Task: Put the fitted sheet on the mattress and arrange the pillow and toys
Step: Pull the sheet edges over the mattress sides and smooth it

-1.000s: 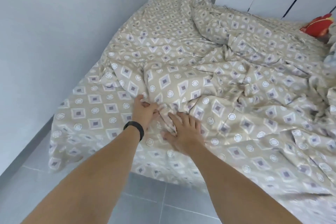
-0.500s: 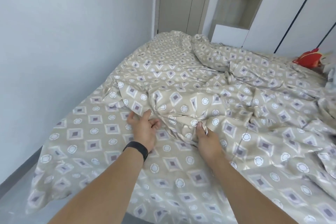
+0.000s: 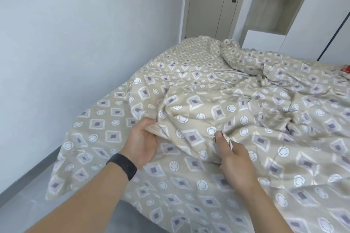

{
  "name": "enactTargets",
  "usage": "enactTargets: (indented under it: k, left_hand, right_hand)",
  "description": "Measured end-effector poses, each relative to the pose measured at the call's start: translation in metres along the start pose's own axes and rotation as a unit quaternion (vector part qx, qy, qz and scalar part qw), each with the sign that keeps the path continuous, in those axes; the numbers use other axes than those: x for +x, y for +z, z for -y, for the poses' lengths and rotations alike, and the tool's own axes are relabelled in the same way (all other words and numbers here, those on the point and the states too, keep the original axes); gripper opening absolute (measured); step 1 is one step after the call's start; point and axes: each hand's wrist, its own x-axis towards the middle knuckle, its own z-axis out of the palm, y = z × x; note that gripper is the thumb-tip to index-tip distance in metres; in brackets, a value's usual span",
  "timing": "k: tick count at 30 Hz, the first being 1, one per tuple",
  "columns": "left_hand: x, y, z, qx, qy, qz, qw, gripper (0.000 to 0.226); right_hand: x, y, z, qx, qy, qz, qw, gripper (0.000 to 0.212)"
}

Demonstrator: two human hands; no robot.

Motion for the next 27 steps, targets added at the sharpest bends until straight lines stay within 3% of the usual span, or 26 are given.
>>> enactTargets:
  k: [4, 7, 9, 12, 15, 17, 19, 21, 23, 25, 27]
  left_hand:
    - [-0.03, -0.023, -0.025, -0.033, 0.003, -0.116, 0.993, 0.009]
    - [-0.059, -0.05, -0.03, 0.029, 0.008, -0.202, 0.979, 0.032]
    - [-0.063, -0.057, -0.033, 0.104, 0.027, -0.246, 0.963, 0.032]
    - [-0.054, -0.053, -0.035, 0.157, 0.077, -0.323, 0.93, 0.026]
    - [-0.04, -0.049, -0.037, 0.18, 0.115, -0.373, 0.903, 0.032]
    - [-0.039, -0.046, -0.033, 0.227, 0.132, -0.387, 0.884, 0.02]
    - [-0.043, -0.049, -0.03, 0.264, 0.155, -0.431, 0.849, 0.003]
    - [-0.048, -0.065, -0.038, 0.301, 0.187, -0.477, 0.804, 0.008]
    - [-0.054, -0.101, -0.047, 0.342, 0.165, -0.523, 0.763, 0.014]
    - [-0.059, -0.111, -0.049, 0.445, 0.116, -0.518, 0.721, 0.022]
    - [-0.057, -0.096, -0.036, 0.562, 0.138, -0.465, 0.67, 0.046]
  right_hand:
    - [-0.02, 0.018, 0.005, 0.046, -0.036, -0.056, 0.997, 0.054]
    - [-0.032, 0.016, -0.008, -0.022, -0.113, -0.095, 0.989, 0.033]
    - [-0.027, 0.016, -0.016, -0.108, -0.172, -0.103, 0.974, 0.009]
    - [-0.022, 0.02, -0.024, -0.201, -0.259, -0.103, 0.939, 0.032]
    - [-0.024, 0.022, -0.017, -0.209, -0.307, -0.085, 0.924, 0.026]
    - [-0.024, 0.019, -0.019, -0.221, -0.326, -0.077, 0.916, 0.022]
    - [-0.023, 0.019, -0.023, -0.207, -0.316, -0.071, 0.923, 0.021]
    - [-0.024, 0.01, -0.024, -0.164, -0.286, -0.068, 0.942, 0.02]
    - [-0.026, -0.001, -0.026, -0.175, -0.288, -0.065, 0.939, 0.02]
    - [-0.026, -0.01, -0.037, -0.23, -0.3, -0.027, 0.925, 0.026]
    - [-0.027, -0.011, -0.051, -0.301, -0.312, 0.025, 0.901, 0.037]
